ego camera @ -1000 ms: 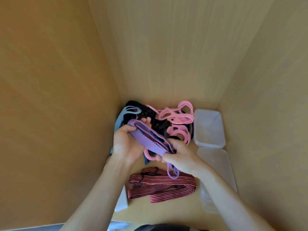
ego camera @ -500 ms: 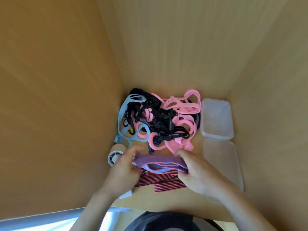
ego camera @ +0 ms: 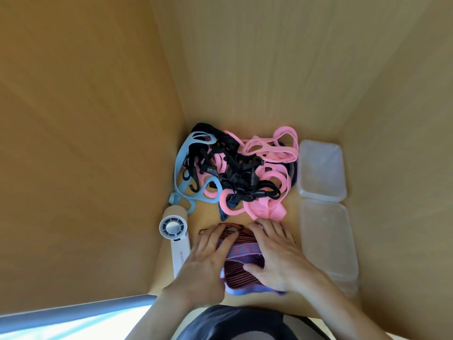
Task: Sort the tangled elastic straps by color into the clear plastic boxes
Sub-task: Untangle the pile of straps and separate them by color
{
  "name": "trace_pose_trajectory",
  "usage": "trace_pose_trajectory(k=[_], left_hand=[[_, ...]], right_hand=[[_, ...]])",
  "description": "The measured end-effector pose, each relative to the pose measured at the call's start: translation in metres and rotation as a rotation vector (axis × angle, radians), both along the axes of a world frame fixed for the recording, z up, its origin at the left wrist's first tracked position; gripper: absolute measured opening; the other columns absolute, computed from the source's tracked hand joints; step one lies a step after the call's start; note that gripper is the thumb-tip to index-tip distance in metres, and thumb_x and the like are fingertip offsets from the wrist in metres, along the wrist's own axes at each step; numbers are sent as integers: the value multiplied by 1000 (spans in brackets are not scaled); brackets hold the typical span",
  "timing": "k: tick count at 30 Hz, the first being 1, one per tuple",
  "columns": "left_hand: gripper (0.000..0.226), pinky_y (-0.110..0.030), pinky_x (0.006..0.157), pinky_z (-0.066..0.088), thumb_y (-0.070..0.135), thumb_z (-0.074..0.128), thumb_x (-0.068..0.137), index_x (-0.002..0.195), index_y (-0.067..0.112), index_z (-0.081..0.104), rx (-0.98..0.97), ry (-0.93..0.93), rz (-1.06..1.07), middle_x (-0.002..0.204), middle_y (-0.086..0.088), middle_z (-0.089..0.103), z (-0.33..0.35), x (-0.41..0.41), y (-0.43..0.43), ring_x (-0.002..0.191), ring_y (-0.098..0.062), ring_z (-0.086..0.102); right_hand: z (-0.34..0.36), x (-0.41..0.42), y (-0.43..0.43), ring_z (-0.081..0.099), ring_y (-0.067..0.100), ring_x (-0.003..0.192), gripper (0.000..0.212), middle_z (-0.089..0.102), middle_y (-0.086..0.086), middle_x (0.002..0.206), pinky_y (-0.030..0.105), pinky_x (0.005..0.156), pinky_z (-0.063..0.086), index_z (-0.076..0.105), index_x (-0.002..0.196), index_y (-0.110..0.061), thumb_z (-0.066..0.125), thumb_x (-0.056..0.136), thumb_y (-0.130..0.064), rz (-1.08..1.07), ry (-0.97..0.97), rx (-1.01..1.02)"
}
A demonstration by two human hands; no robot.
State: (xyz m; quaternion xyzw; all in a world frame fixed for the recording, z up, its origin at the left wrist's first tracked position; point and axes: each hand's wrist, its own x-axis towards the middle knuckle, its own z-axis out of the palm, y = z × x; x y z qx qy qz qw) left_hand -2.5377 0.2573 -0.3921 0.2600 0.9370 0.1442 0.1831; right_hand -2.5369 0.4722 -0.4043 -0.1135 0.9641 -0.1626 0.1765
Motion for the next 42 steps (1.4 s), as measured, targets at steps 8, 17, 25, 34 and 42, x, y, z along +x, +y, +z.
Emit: trace_pose_trajectory(k=[8,17,25,34,42], left_hand=[[85,-37,125,-9,34,52,85,159,27,10,-102,6,-53,166,2,0,-12,-6,3,153,-18,-10],[68,-34,114,30,34,43,76,142,23,46,75,4,186,138,0,43,7,-50,12,137,-21,29],[51,-44,107,33,40,44,95,145,34,40,-191,1,186,133,-11,47,-18,-72,31,130,-32,37],[34,-45,88,50,32,56,98,125,17,42,72,-90,503,120,-14,55,-16,-94,47,112,-37,56],[36,-43,69,50,20,61,93,116,28,36,391,-34,668,96,-4,66,-9,-87,44,78,-34,61]], right_hand=[[22,-20,2,32,14,130,47,37,-12,136,30,114,27,49,134,-27,57,92,-47,-114,95,-207],[29,-20,3,46,12,119,30,47,-14,128,37,108,37,59,122,-25,62,93,-29,-242,82,-313],[27,-12,-1,45,7,117,27,48,-18,123,25,102,37,57,119,-30,61,93,-31,-262,82,-363],[29,-13,0,52,6,120,30,48,-19,123,34,102,45,55,121,-34,61,92,-28,-286,51,-455],[28,-8,7,48,3,109,27,50,-19,116,22,98,38,56,120,-30,62,94,-24,-298,85,-511]])
